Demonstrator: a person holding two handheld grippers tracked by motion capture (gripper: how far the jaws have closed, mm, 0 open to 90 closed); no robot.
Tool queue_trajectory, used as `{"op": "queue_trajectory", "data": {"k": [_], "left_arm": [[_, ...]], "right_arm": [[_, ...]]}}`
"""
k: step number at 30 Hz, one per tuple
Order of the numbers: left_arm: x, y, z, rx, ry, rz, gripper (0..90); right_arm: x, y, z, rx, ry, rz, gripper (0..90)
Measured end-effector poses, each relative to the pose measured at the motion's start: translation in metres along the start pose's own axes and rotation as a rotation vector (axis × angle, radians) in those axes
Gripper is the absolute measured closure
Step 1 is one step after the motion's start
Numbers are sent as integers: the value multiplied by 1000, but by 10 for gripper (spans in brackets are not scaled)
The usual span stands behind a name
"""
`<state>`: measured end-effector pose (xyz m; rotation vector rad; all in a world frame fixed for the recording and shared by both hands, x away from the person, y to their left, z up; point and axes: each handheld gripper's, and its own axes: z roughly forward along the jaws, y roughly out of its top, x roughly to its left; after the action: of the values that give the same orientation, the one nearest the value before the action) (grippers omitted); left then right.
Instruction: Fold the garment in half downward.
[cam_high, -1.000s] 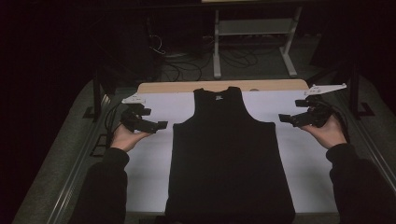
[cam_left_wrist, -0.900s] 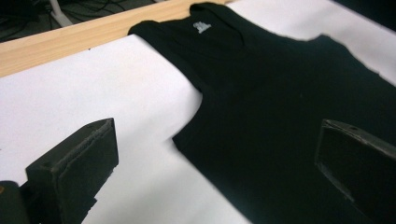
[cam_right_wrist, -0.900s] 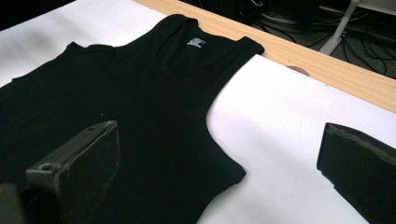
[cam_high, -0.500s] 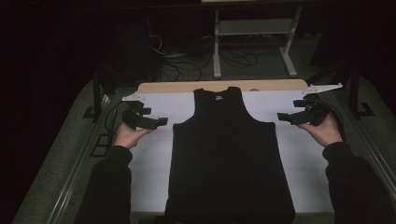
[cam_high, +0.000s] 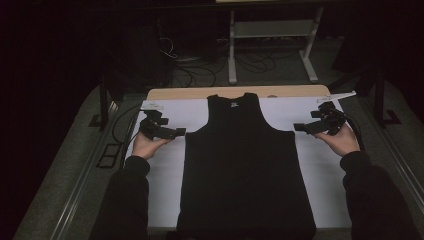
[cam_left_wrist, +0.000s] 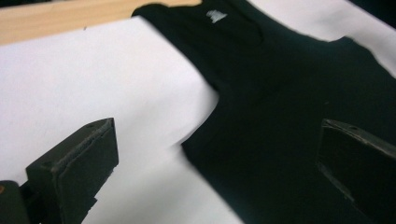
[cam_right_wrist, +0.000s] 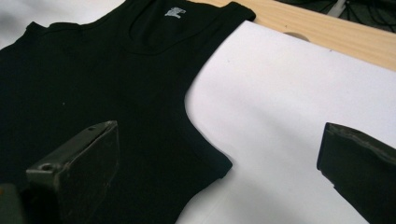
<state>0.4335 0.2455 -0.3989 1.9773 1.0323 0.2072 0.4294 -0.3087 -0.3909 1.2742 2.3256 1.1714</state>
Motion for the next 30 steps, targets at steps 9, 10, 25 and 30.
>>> {"op": "queue_trajectory", "data": {"k": [9, 10, 25, 30], "left_arm": [[4, -4, 10, 9, -5, -11, 0], [5, -5, 14, 8, -11, -16, 0], [5, -13, 40, 33, -50, -55, 0], [3, -14, 44, 51, -40, -35, 0]], "right_arm": [[-4, -3, 12, 24, -3, 16, 0], [-5, -4, 15, 30, -4, 15, 0], [-14, -11, 24, 54, 3, 79, 0], [-15, -17, 29, 71, 0, 80, 0]]}}
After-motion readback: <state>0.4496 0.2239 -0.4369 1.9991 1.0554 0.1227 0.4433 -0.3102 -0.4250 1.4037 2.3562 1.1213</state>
